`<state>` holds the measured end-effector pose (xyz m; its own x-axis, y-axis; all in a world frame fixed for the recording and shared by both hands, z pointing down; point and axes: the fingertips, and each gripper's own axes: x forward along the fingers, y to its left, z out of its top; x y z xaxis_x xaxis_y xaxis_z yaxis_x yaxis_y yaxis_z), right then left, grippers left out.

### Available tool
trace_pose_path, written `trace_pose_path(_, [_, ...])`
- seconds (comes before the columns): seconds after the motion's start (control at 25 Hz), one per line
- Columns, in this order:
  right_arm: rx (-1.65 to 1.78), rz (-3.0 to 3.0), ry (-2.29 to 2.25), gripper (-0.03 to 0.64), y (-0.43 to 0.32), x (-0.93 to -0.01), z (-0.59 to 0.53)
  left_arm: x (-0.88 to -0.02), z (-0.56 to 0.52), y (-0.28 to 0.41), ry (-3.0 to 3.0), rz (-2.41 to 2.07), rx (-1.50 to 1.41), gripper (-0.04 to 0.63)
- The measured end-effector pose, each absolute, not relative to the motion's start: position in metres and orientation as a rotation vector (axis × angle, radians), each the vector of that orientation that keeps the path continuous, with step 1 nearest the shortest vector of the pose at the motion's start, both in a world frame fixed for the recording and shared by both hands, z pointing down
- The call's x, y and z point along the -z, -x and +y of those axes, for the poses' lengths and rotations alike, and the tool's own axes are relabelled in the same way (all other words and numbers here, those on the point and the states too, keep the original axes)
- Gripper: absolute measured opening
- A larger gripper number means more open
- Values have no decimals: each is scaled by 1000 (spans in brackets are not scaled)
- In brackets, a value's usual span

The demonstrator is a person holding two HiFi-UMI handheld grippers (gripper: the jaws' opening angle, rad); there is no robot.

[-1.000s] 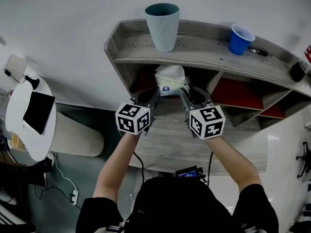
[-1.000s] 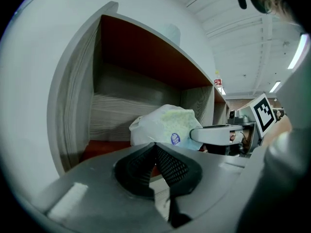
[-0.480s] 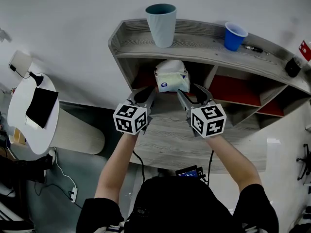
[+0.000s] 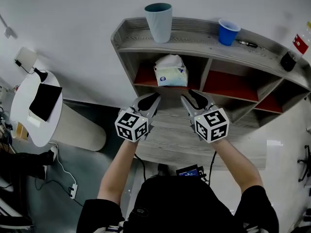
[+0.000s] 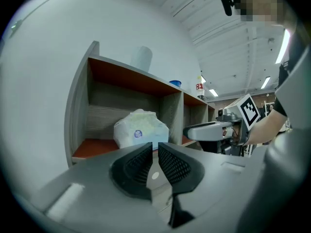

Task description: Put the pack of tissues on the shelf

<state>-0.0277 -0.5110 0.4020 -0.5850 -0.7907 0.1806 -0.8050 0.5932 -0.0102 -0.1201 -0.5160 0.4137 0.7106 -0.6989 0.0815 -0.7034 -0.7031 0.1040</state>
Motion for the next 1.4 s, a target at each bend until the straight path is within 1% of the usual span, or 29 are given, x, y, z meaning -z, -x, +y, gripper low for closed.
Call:
trace_pose_path(0.04, [-133,-2667,-1332,118,27,-404,-506,-415,-511,118,-2790,-1140,-52,40])
trace_pose_path(0.2, [-155,-2684,-1303,69,23,-414,-487,-421,-489,108,-2807,-1127,-41,31])
trace_pose_path(0.36, [-225,-2706,-1315,5,14,-423,-473,-430,-469,98,-2814,-1113,-44,25])
trace_pose_path(0.52, [-293,-2722,-1324,5,3,-430,-463,-440,-455,91,-2793,-1116,-28,22])
trace_pose_path(0.68, [-340,-2743,-1313,5,-4,-434,-454,-450,-445,85,-2761,-1128,-13,3])
trace_pose_path(1.04, [-422,-2773,-1294,3,-22,-437,-446,-465,-421,62,-2765,-1045,-51,3])
trace_pose_path(1.4, [-489,-2786,-1254,3,-39,-447,-430,-476,-396,49,-2712,-1086,-32,2])
